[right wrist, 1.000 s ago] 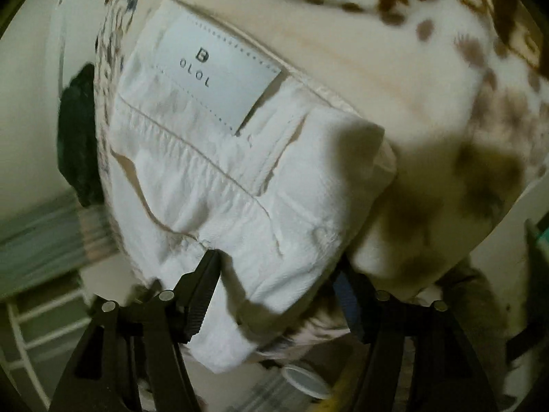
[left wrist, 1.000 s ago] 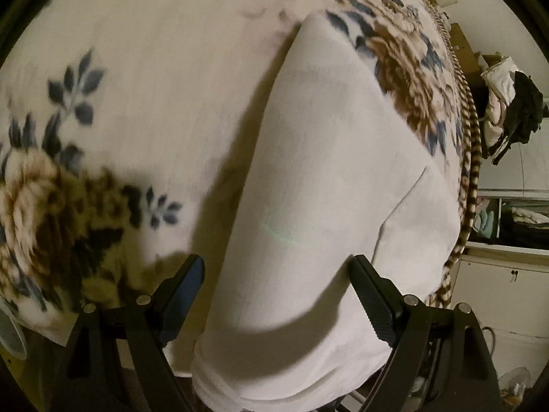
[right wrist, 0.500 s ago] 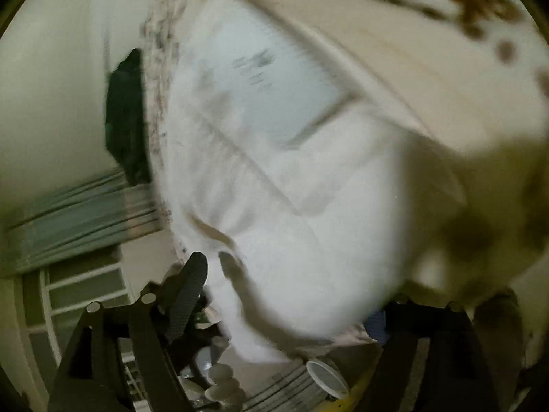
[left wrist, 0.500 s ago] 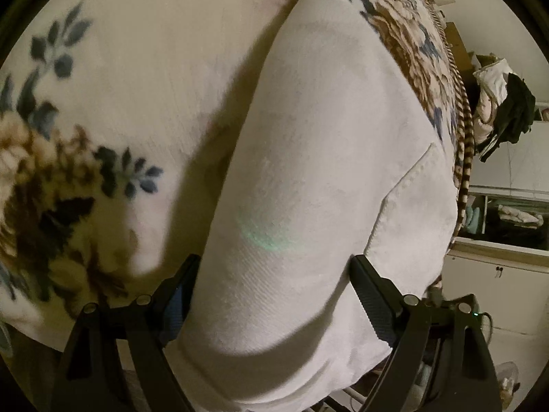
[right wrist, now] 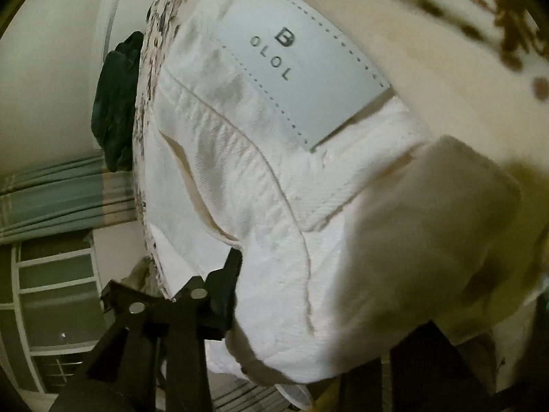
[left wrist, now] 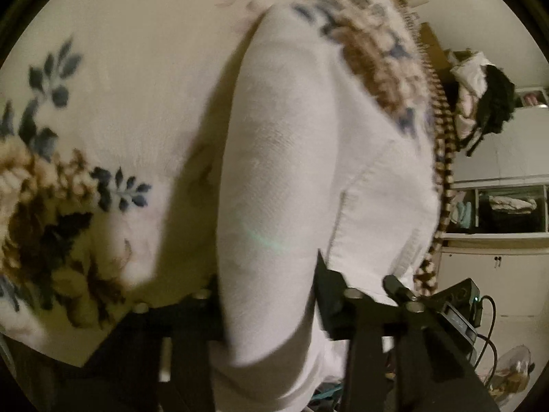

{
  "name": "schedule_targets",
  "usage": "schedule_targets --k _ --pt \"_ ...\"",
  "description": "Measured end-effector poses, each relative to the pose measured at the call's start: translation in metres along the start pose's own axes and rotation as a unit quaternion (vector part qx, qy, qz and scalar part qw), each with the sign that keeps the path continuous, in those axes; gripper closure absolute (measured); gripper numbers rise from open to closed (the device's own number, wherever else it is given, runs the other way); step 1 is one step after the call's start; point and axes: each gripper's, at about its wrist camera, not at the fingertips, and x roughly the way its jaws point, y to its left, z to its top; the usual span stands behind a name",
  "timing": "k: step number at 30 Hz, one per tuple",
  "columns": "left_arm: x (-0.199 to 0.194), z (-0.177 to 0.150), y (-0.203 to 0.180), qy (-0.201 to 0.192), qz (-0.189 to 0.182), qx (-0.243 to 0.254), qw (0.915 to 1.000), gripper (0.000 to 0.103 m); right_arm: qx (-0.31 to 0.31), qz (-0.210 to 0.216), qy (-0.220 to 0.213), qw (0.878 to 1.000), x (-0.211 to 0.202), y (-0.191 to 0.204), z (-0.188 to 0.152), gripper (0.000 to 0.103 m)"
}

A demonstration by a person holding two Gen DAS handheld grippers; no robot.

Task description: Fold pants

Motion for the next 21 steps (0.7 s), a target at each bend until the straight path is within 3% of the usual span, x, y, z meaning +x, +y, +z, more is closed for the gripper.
schedule_targets --k 7,9,13,17,21 --pt "-0.052 0.01 -0.036 -0.029 -0.01 0.028 0.9992 0.076 -0.027 0.006 -0.022 0.999 -0.036 0.054 -0.004 0.073" --pt "-0.074 0.018 -0.049 -0.042 -0.014 0.036 0.9984 0.076 -0.04 0.007 -0.026 0.999 -0.067 0.065 0.003 0.073" --pt "-0.103 0.042 -0.065 -0.068 -0.025 0.04 0.9966 0.076 -0.08 0.016 -0.036 0.996 -0.089 0.115 0.023 0.074" --pt "-0.12 0.084 -0.074 -0.097 -0.037 0.044 0.9937 0.076 -0.11 0.024 -0.053 0.992 -0.094 0.168 0.045 0.074" --pt "-0.129 0.151 -0.068 -0.117 -0.048 0.039 0.9912 0.076 -0.128 0.031 -0.071 0.989 -0.071 0.224 0.077 0.074"
